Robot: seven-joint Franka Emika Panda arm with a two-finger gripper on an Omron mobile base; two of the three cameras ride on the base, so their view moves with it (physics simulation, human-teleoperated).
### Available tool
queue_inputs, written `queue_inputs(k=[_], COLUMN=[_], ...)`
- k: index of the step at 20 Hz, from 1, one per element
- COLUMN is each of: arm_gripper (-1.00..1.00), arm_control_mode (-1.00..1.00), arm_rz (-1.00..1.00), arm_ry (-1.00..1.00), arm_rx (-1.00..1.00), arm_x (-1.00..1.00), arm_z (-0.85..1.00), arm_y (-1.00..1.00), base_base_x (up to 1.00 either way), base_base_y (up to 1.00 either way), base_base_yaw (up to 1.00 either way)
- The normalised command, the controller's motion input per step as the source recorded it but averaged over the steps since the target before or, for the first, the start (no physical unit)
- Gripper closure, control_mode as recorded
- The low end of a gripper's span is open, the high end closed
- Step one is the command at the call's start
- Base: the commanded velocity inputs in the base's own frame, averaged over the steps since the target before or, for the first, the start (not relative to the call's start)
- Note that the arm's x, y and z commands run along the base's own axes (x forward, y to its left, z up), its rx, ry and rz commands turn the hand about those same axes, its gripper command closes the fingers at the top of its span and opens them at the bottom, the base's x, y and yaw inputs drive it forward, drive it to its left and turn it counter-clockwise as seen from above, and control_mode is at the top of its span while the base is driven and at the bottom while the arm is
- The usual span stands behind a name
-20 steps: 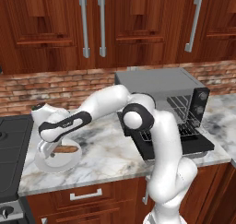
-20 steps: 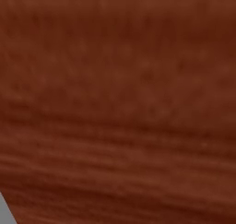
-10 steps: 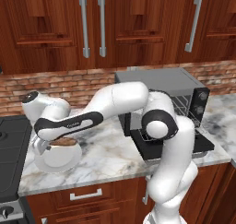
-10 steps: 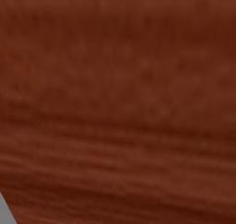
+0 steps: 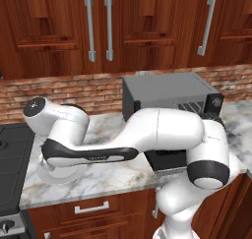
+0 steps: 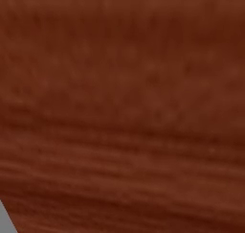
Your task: Pull the toaster oven rack outwards. Pick up the baguette from the plate and place it on the toaster oven rack. Close the toaster oven door fully and set the temperature to the lowest setting.
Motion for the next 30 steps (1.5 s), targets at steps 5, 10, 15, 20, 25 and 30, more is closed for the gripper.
queue_inputs(k=[5, 10, 15, 20, 25, 30], arm_gripper=[1.0, 1.0, 1.0, 1.0, 1.0, 1.0], arm_control_mode=[-1.0, -1.0, -1.0, -1.0, -1.0, -1.0], arm_rz=[-0.07, -0.02, 0.12, 0.21, 0.24, 0.16], arm_ry=[-0.07, 0.03, 0.0, 0.0, 0.04, 0.32], arm_rx=[0.04, 0.03, 0.05, 0.04, 0.02, 0.0], arm_x=[-0.65, -0.2, 0.0, -0.01, -0.09, 0.01], arm_z=[0.54, 0.39, 0.01, 0.05, 0.18, 0.16], arm_y=[-0.7, -0.77, -0.98, -0.84, -0.81, -0.71], base_base_x=[0.0, 0.0, 0.0, 0.0, 0.0, 0.0], base_base_y=[0.0, 0.0, 0.0, 0.0, 0.0, 0.0], base_base_yaw=[0.0, 0.0, 0.0, 0.0, 0.0, 0.0])
